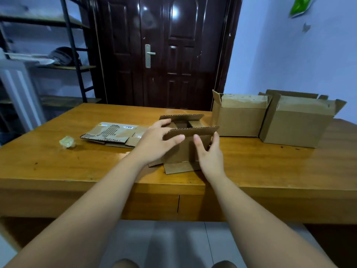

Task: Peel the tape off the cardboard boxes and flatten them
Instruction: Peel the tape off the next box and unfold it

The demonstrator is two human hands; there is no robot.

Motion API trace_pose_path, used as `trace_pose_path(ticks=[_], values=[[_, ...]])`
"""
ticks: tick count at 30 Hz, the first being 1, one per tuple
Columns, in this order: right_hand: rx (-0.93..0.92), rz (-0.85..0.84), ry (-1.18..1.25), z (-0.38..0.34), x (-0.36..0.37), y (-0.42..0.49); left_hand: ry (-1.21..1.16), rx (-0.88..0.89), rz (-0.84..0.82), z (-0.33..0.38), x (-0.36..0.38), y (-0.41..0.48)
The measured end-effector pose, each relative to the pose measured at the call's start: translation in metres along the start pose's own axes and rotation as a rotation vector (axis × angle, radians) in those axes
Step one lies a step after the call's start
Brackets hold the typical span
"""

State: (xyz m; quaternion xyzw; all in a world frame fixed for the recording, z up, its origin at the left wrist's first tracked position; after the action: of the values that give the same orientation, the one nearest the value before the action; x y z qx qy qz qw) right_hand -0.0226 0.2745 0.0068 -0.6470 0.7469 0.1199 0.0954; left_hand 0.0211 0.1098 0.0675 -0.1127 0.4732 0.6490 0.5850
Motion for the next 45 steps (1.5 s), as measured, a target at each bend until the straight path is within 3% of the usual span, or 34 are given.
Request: trace_pose_path(ticks=[3, 8, 11, 13, 15, 18, 23, 28, 34, 39, 42, 45], values=[[-0.024, 0.035, 0.004, -0.001, -0.003, -0.002, 0.134, -0.029, -0.151, -0.001, 0.005, 0.006], [-0.028, 0.084, 0.020, -0.001, -0.010, -0.002, 0.165, -0.012, -0.252, 0.005, 0.005, 0.011], [-0.033, 0.102, 0.027, -0.001, -0.012, -0.003, 0.086, 0.055, -0.057, 0.015, -0.008, 0.014], [-0.041, 0.113, 0.027, 0.000, -0.013, -0.003, 0.006, 0.013, 0.164, 0.011, -0.023, 0.010], [-0.048, 0.119, 0.028, 0.001, -0.013, -0.004, -0.016, -0.052, 0.271, 0.000, -0.027, 0.004], [-0.035, 0.131, 0.024, 0.003, -0.014, -0.002, -0.126, -0.092, 0.294, -0.015, -0.017, -0.003], [-0.037, 0.181, -0.028, 0.001, -0.015, -0.004, -0.300, -0.003, 0.268, -0.009, 0.003, -0.004], [-0.101, 0.160, 0.009, -0.005, -0.016, -0.011, -0.338, 0.039, 0.334, 0.002, 0.003, -0.005], [-0.132, 0.208, 0.107, -0.006, -0.026, -0.016, -0.255, -0.044, 0.161, 0.003, 0.001, 0.003], [-0.213, 0.114, -0.003, -0.022, -0.023, -0.019, -0.229, 0.040, 0.068, 0.004, -0.014, 0.003], [-0.408, 0.112, -0.114, -0.060, -0.034, -0.024, -0.253, 0.051, 0.112, 0.002, -0.031, -0.003], [-0.610, 0.046, -0.481, -0.094, -0.037, -0.026, -0.272, 0.025, 0.118, 0.001, -0.049, -0.011]])
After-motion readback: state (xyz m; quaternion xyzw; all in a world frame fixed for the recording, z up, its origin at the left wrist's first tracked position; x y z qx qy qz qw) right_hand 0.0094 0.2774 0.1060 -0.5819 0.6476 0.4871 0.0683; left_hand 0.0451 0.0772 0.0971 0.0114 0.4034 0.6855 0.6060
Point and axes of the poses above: each hand's wrist, its own y-axis towards the middle knuckle, its own x-axis out of the palm, z = x × y, the point moved 9 cm from there along y, towards the middle knuckle, and after that the axes turned 12 degrees about x, right-handed, at the moved point
